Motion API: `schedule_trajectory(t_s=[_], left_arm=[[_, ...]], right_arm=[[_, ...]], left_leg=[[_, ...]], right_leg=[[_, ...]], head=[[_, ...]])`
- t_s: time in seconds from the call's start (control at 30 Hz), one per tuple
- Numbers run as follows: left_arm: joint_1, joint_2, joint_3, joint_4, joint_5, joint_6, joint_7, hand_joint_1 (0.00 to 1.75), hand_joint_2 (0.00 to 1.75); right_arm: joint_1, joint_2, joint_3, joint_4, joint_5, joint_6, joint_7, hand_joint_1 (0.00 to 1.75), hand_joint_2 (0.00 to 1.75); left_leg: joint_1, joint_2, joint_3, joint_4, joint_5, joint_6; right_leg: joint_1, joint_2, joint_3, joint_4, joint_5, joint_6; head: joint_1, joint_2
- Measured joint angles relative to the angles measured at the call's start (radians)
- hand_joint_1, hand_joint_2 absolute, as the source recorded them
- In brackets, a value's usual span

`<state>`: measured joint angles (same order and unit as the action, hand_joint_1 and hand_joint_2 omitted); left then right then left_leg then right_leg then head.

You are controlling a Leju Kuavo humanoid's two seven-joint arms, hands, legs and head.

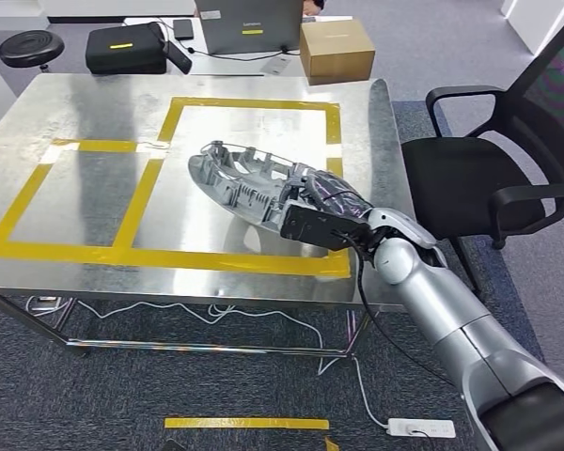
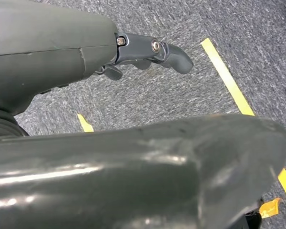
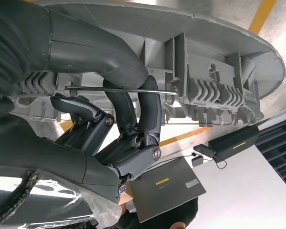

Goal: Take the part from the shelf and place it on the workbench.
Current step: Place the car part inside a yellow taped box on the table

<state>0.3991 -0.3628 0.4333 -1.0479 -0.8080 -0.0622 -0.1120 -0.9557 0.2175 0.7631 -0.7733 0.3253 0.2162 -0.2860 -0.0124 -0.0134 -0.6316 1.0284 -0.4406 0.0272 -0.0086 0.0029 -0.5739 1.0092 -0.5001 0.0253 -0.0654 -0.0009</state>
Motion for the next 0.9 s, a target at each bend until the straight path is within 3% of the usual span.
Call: schedule_trajectory(t_s=[0.27, 0.6, 0.73, 0.8, 0.9], left_arm=[[-0.003, 0.000, 0.016, 0.004, 0.156, -0.019, 0.003, 0.00, 0.00], [0.003, 0.000, 0.020, 0.005, 0.146, 0.017, 0.032, 0.00, 0.00], [0.006, 0.000, 0.020, 0.004, 0.150, 0.029, 0.036, 0.00, 1.75], [0.010, 0.000, 0.020, 0.000, 0.150, 0.042, 0.046, 0.00, 1.75], [0.019, 0.000, 0.019, -0.013, 0.139, 0.056, 0.064, 0.00, 0.44]], right_arm=[[0.015, 0.011, -0.003, 0.002, -0.032, 0.002, 0.002, 1.75, 1.75], [0.020, 0.012, -0.016, 0.002, -0.065, 0.013, 0.003, 1.75, 1.75], [0.027, 0.012, -0.018, 0.001, -0.074, 0.013, 0.003, 0.00, 1.75], [0.032, 0.012, -0.019, 0.000, -0.079, 0.012, 0.004, 0.00, 1.75], [0.034, 0.013, -0.020, -0.003, -0.085, 0.012, 0.004, 0.00, 1.75]], left_leg=[[0.000, 0.000, 0.000, 0.000, 0.000, 0.000], [0.000, 0.000, 0.000, 0.000, 0.000, 0.000], [0.000, 0.000, 0.000, 0.000, 0.000, 0.000], [0.000, 0.000, 0.000, 0.000, 0.000, 0.000], [0.000, 0.000, 0.000, 0.000, 0.000, 0.000]], right_leg=[[0.000, 0.000, 0.000, 0.000, 0.000, 0.000], [0.000, 0.000, 0.000, 0.000, 0.000, 0.000], [0.000, 0.000, 0.000, 0.000, 0.000, 0.000], [0.000, 0.000, 0.000, 0.000, 0.000, 0.000], [0.000, 0.000, 0.000, 0.000, 0.000, 0.000]], head=[[0.000, 0.000], [0.000, 0.000], [0.000, 0.000], [0.000, 0.000], [0.000, 0.000]])
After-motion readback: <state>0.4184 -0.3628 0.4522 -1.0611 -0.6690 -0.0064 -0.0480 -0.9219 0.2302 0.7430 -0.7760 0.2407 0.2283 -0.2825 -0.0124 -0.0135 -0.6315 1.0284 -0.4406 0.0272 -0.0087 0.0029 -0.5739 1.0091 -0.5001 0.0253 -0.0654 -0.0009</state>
